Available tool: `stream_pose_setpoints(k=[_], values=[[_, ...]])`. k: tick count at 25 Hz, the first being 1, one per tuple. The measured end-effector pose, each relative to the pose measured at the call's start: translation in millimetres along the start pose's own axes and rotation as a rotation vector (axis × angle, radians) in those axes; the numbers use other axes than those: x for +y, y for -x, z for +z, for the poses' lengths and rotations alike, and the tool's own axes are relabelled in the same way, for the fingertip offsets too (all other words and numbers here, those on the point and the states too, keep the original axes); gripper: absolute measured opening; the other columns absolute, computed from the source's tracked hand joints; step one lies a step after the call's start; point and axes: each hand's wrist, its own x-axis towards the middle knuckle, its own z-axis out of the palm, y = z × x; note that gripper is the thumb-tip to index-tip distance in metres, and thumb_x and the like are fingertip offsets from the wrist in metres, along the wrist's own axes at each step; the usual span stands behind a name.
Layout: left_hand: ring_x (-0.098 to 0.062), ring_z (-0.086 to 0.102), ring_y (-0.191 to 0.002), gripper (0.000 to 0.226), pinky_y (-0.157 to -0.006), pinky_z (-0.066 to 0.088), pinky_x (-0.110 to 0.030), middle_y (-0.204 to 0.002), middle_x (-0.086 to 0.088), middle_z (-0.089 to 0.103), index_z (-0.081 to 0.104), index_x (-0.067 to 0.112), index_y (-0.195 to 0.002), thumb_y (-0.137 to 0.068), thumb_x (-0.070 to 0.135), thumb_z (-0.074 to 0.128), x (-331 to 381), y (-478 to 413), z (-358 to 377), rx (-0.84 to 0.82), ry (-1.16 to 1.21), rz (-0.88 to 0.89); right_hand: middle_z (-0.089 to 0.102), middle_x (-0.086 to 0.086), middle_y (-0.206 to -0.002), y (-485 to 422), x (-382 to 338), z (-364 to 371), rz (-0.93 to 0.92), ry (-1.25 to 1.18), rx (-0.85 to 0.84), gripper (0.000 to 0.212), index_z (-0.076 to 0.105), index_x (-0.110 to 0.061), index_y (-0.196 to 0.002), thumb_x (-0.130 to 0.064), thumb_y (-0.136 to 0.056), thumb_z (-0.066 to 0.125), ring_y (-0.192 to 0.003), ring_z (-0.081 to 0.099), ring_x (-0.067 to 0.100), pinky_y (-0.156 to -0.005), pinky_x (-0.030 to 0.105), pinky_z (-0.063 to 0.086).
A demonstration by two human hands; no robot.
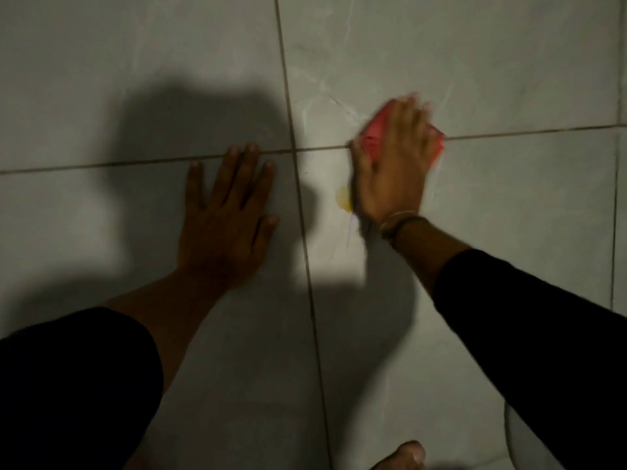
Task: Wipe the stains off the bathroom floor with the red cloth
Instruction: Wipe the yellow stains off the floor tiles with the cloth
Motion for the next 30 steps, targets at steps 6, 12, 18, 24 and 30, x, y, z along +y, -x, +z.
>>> stream_pose_setpoints(k=[6, 12, 18, 24, 30], values=[[-0.031, 0.011, -0.168, 0.074, -0.13, 0.004, -0.067, -0.182, -0.01, 0.009, 0.019, 0.017, -0.171, -0.104, 0.043, 0.033, -3, 0, -7, -0.003, 0.027, -0.002, 0.031, 0.01, -0.177, 188, -9, 16, -0.489, 0.011, -0.235, 0.064, 0.032, -0.015, -0.168, -0.041, -0.11, 0.041, -0.166, 0.025, 0.032, -0.129, 0.056, 0.03], [-0.034, 0.012, -0.168, 0.073, -0.129, 0.004, -0.068, -0.182, -0.011, 0.01, 0.018, 0.017, -0.171, -0.104, 0.041, 0.033, 3, 4, -9, -0.026, 0.01, -0.001, 0.026, 0.017, -0.178, 23, 20, 0, -0.118, 0.006, -0.051, 0.077, 0.028, -0.008, -0.168, -0.05, -0.108, 0.048, -0.166, 0.02, 0.04, -0.137, 0.057, 0.007], [-0.034, 0.013, -0.168, 0.074, -0.129, 0.005, -0.069, -0.181, -0.012, 0.014, 0.023, 0.014, -0.171, -0.103, 0.038, 0.038, 1, 1, -11, -0.03, 0.044, -0.024, 0.028, 0.014, -0.177, 129, -51, 34, -0.48, -0.069, -0.075, 0.071, 0.034, -0.009, -0.167, -0.039, -0.105, 0.055, -0.168, 0.016, 0.037, -0.134, 0.06, 0.015], [-0.034, 0.01, -0.168, 0.074, -0.129, 0.0, -0.067, -0.182, -0.011, 0.01, 0.02, 0.014, -0.171, -0.103, 0.039, 0.034, 2, 4, -9, -0.025, 0.061, -0.007, 0.034, 0.009, -0.169, 244, 56, 4, -0.308, 0.065, -0.237, 0.065, 0.027, -0.019, -0.168, -0.038, -0.109, 0.045, -0.16, 0.031, 0.037, -0.124, 0.072, 0.03], [-0.035, 0.01, -0.168, 0.075, -0.128, 0.001, -0.069, -0.182, -0.012, 0.01, 0.02, 0.015, -0.171, -0.102, 0.04, 0.033, 2, 1, -10, -0.028, 0.071, -0.015, 0.022, 0.02, -0.178, 15, 56, 3, 0.04, 0.044, 0.05, 0.077, 0.025, -0.003, -0.169, -0.042, -0.105, 0.043, -0.167, 0.016, 0.042, -0.134, 0.063, 0.013]])
